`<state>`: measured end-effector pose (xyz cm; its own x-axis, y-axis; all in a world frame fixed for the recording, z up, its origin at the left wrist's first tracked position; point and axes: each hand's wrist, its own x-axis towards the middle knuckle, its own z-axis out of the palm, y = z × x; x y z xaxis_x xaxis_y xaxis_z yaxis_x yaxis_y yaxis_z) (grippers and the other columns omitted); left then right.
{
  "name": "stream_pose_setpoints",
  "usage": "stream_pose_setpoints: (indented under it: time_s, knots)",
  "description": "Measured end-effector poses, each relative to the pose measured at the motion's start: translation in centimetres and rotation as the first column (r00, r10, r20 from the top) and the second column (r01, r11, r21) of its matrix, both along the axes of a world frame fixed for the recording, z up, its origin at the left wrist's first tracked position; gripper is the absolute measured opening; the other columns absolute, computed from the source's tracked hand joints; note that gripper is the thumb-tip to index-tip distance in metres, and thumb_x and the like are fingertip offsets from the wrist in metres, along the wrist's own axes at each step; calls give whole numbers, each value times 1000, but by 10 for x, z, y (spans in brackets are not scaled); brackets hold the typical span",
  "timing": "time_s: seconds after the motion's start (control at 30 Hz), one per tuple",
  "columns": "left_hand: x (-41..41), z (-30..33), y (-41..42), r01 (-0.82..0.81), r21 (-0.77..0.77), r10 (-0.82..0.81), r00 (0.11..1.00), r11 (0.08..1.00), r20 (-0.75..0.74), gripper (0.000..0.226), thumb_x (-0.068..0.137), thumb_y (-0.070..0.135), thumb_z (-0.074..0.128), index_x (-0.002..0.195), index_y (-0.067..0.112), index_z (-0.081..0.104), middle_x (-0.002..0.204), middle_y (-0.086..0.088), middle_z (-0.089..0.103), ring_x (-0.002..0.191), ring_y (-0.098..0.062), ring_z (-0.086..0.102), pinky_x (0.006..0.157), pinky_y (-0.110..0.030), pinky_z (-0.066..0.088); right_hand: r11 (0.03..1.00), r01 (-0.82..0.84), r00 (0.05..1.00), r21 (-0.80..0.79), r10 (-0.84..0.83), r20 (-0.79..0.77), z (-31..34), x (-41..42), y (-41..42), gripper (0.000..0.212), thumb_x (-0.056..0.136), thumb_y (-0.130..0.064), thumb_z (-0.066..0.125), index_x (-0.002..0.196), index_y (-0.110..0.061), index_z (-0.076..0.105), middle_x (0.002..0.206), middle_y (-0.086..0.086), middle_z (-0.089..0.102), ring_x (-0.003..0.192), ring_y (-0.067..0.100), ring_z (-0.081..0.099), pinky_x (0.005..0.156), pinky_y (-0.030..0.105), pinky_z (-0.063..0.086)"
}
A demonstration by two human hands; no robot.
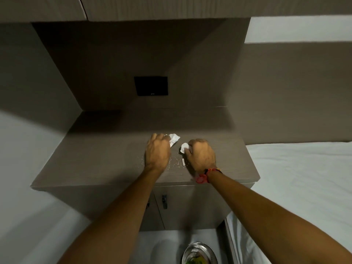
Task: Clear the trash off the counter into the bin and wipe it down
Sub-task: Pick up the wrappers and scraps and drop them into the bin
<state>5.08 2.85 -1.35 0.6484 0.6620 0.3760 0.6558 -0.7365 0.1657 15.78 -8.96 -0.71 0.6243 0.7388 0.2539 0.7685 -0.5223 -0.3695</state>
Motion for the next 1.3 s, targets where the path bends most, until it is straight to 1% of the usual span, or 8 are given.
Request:
stream_pose_setpoints:
  time_s: [0.23,0.43,0.53,0.67,0.8,0.97,1.17,1.3]
  knots:
    - [-49,21,-73,35,-160,-11,990,986,143,25,97,23,56,117,15,68,114,-3,71,106,-22,59,93,-38,50,994,-112,992,-3,112,-50,32,-32,-70,22,93,-36,62,103,-17,69,103,3,68,102,23,59,71,36,56]
    - [-86,-17,-143,75,-220,-22,972,973,234,10,94,19,57,96,16,66,96,-3,69,91,-27,59,81,-41,50,958,-241,969,-156,229,-92,-3,-53,-146,29,96,-39,55,113,-17,65,112,3,64,110,22,56,83,40,54]
    - [-103,-60,-178,137,-253,-83,974,958,212,2,91,13,65,91,14,66,89,-4,68,84,-27,59,77,-34,44,947,-232,967,-220,200,-158,-45,-61,-183,29,96,-39,55,112,-18,65,112,2,63,107,22,57,83,40,54]
    - [-123,-137,-217,128,-497,-45,983,858,177,4,90,15,66,94,16,64,94,-2,68,89,-18,59,72,-15,37,924,-204,955,-324,115,-273,-115,-78,-224,27,93,-37,58,111,-18,66,110,2,65,102,23,61,78,39,56]
    - [-125,-238,-249,38,-721,18,997,692,71,7,89,15,67,95,14,67,93,-3,73,87,-19,67,70,-27,51,900,-167,934,-403,14,-356,-214,-97,-261,24,92,-32,61,112,-19,65,108,2,65,96,21,63,74,34,56]
    - [-135,-364,-287,-94,-850,154,988,518,-15,19,81,0,63,93,10,74,89,-10,78,82,-27,72,62,-19,46,813,-172,862,-556,-150,-485,-339,-118,-293,26,93,-34,60,112,-17,65,106,3,69,92,21,68,78,36,59]
    - [-133,-458,-302,-182,-863,207,974,471,-92,20,78,-2,62,92,8,72,88,-15,77,83,-31,72,72,-27,53,821,-139,834,-553,-203,-512,-430,-125,-295,24,93,-31,58,110,-16,66,106,7,69,92,27,67,78,36,58]
    - [-136,-485,-295,-161,-870,175,981,465,-88,29,79,-7,58,104,4,69,101,-17,75,96,-34,70,84,-44,58,837,-131,807,-532,-222,-547,-459,-120,-285,31,92,-30,60,120,-16,59,105,9,68,92,29,67,79,37,58]
